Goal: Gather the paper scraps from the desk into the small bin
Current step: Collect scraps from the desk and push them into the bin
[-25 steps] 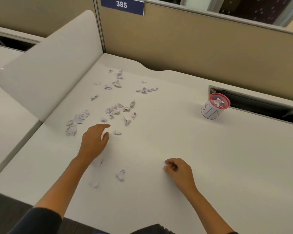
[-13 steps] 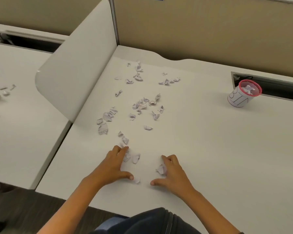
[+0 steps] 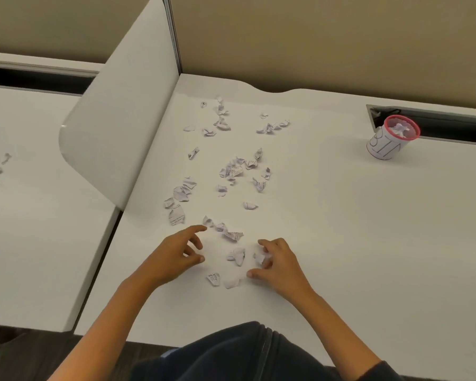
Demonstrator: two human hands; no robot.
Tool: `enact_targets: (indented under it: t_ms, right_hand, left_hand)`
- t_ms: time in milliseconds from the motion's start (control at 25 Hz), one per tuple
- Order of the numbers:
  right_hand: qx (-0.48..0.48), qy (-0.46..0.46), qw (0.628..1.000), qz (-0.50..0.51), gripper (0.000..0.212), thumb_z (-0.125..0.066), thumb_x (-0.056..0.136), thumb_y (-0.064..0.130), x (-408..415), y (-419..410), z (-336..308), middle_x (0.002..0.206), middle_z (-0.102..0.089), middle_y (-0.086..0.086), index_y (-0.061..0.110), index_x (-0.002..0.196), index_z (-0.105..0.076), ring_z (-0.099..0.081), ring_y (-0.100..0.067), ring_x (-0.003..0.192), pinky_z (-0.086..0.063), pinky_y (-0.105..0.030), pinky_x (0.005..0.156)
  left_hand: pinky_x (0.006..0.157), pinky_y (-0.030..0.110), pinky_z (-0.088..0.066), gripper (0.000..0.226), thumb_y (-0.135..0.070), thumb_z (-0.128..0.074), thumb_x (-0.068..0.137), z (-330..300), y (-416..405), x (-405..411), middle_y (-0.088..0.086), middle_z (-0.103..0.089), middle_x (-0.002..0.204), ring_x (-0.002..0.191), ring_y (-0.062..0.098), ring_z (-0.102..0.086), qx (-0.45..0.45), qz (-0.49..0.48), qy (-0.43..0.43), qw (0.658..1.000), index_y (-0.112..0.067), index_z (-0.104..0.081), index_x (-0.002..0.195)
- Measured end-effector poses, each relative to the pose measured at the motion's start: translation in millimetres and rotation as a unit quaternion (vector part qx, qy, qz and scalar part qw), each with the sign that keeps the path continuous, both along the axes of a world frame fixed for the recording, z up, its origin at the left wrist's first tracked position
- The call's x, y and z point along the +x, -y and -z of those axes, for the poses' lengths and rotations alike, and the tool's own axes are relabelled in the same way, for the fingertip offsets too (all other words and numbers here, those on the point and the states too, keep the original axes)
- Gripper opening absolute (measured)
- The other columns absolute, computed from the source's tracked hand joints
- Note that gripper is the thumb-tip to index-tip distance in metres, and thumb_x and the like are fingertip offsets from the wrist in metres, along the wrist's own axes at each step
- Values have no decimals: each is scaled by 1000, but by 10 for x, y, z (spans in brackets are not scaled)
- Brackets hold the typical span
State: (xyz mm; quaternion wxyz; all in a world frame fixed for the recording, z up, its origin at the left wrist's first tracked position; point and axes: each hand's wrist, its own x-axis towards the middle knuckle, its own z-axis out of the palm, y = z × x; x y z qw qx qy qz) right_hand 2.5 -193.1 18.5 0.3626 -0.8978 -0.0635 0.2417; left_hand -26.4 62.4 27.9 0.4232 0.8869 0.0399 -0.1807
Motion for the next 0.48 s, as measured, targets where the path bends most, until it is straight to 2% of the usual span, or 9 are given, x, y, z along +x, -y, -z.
enact_targets:
  t_ms: [120, 240, 320, 400, 480]
  right_hand:
    - [-47, -5, 998, -35, 91, -82, 61, 47, -50, -14, 31, 114, -34, 7, 19, 136, -38, -50, -12, 95, -43, -19, 80]
    - [-82, 22, 991, -99, 93, -82, 55, 49, -108, -251, 62, 112, -31, 5, 18, 131, -37, -48, -15, 97, -47, -24, 83]
    - [-67, 42, 992, -98, 89, -82, 58, 46, -120, -378, 94, 111, -33, 5, 17, 130, -39, -48, -14, 98, -47, -24, 85]
    - [-32, 46, 996, -63, 81, -81, 62, 43, -106, -432, 114, 110, -36, 6, 17, 129, -44, -50, -12, 96, -47, -21, 82]
    - [-14, 38, 998, -39, 82, -80, 62, 46, -95, -442, 122, 109, -36, 8, 21, 130, -43, -49, -9, 95, -45, -15, 78]
  left_hand:
    - [74, 25, -53, 46, -28, -70, 81, 13, 34, -88, -12, -58, 91, 76, 4, -59, 100, 80, -37, 991, -35, -47, 120]
    - [63, 21, -43, 29, -32, -66, 82, 74, 422, -109, -9, -53, 83, 71, 10, -51, 138, 128, -3, 982, -25, -51, 106]
    - [62, 22, -41, 17, -28, -63, 85, 112, 591, -61, -7, -54, 82, 72, 14, -53, 130, 105, 44, 985, -18, -53, 95]
    - [67, 23, -46, 7, -20, -61, 85, 111, 615, -17, -4, -60, 83, 75, 16, -58, 89, 79, 55, 991, -16, -57, 90]
    - [68, 15, -47, 8, -15, -63, 84, 100, 531, 4, -6, -64, 86, 75, 11, -61, 36, 54, 47, 997, -20, -59, 89]
